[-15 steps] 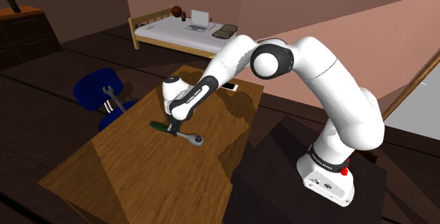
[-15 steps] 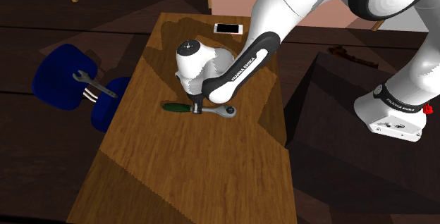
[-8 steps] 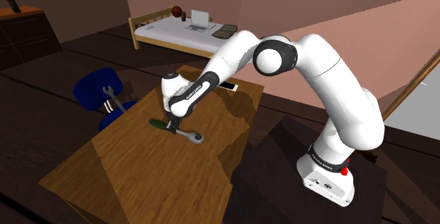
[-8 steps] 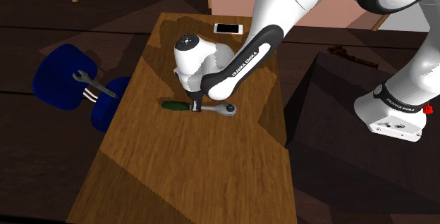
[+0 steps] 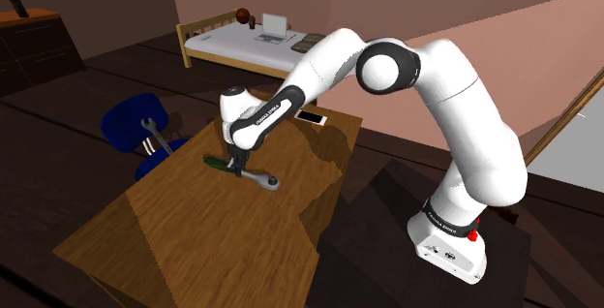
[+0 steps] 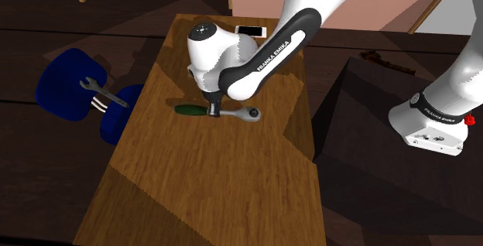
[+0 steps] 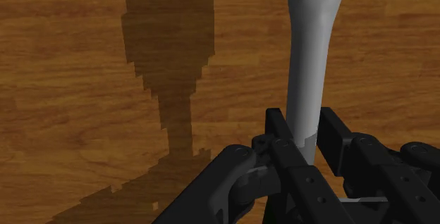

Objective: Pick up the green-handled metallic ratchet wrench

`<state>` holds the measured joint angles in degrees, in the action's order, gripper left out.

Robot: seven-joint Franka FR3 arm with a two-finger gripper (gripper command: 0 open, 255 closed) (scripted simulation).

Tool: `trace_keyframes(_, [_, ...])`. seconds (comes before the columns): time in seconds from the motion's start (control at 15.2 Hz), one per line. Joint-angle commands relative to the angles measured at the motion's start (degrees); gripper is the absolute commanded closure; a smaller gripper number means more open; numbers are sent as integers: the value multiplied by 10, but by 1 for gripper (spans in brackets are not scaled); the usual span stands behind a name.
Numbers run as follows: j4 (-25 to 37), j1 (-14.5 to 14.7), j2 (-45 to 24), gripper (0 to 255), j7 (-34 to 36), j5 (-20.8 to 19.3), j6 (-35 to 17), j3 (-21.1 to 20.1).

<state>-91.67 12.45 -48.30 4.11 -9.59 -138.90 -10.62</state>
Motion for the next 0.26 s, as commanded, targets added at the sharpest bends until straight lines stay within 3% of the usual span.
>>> trace_keyframes(0.0, [-5,-2,12,255,-1,2,7,-2])
trace_keyframes(0.2, [-7,-3,19,255,-2,3,12,-3])
